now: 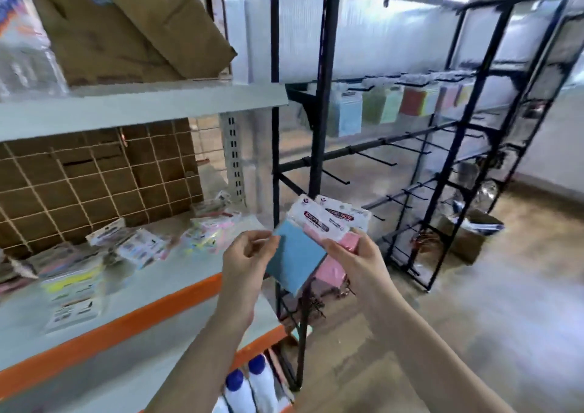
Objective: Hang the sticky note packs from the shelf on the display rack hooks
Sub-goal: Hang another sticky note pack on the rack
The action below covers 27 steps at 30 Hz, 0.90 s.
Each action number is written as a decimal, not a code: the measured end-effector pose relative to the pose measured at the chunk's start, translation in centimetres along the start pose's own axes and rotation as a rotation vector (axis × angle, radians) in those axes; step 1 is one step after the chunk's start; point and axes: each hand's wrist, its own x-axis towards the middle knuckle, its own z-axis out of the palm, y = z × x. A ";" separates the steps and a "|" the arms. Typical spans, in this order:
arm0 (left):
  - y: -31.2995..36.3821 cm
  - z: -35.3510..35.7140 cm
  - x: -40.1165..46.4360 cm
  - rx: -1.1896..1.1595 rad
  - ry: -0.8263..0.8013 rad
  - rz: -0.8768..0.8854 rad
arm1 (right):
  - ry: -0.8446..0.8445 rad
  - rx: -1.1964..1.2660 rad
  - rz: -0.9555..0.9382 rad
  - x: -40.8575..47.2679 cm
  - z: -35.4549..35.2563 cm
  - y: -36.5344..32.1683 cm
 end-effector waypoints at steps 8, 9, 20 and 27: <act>3.1 10.9 2.8 0.432 -0.412 0.140 | 0.126 -0.070 -0.130 2.5 -7.9 -3.1; 3.2 12.1 3.2 0.455 -0.430 0.170 | 0.138 -0.088 -0.148 3.0 -8.8 -3.3; 2.9 22.8 10.9 0.114 -0.302 0.210 | 0.365 -0.093 -0.157 14.2 -19.6 -5.6; 5.0 26.3 16.7 0.030 -0.122 0.348 | 0.302 -0.088 -0.165 23.1 -22.5 -8.2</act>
